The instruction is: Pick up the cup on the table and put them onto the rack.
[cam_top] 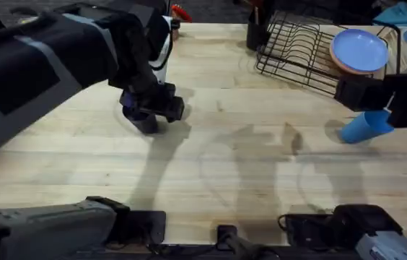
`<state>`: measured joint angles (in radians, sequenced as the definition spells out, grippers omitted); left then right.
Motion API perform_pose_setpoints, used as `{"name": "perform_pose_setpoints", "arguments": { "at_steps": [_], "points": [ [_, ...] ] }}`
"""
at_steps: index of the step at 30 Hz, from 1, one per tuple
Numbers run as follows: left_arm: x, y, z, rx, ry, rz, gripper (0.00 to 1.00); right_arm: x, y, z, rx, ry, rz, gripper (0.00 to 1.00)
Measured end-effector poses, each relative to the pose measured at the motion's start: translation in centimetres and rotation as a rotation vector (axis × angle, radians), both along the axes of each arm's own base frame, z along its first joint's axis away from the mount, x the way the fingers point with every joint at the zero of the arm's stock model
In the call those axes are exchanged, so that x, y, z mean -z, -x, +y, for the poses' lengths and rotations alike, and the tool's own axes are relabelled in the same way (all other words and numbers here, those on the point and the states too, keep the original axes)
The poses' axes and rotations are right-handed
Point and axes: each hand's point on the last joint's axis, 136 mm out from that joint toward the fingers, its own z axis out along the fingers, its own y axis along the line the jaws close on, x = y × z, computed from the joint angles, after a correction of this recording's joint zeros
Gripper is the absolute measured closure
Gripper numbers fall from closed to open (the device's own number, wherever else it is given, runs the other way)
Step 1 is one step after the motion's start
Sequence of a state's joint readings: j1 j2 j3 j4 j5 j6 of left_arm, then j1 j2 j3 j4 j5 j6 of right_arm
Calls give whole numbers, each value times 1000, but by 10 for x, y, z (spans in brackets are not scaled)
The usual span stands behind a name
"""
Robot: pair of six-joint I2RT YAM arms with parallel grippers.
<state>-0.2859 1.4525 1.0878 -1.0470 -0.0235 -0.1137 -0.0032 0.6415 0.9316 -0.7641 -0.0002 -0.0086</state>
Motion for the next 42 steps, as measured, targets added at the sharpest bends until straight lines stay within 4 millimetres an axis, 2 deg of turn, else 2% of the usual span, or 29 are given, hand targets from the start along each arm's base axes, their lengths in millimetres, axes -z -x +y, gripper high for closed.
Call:
{"name": "perform_pose_setpoints", "arguments": {
  "at_steps": [8, 9, 11, 23, 26, 32, 42],
  "points": [
    [0, 0, 0, 0, -1, 0, 774, 0, 0, 0, 0, 0, 0, 8],
    [0, 0, 0, 0, -1, 0, 869, 0, 0, 0, 0, 0, 0, 8],
    [0, 0, 0, 0, -3, -1, 941, 0, 0, 0, 0, 0, 0, 8],
    [-3, -5, 2, -3, -13, -21, 957, 0, 0, 0, 0, 0, 0, 8],
    [-9, -9, 0, -2, -7, -37, 958, 0, 0, 0, 0, 0, 0, 8],
    [-44, -31, -17, 30, 24, -135, 959, 0, 0, 0, 0, 0, 0, 8],
    [-99, -54, -52, 103, 87, -287, 959, 6, 4, 0, 0, 0, 29, 8]
  ]
}}
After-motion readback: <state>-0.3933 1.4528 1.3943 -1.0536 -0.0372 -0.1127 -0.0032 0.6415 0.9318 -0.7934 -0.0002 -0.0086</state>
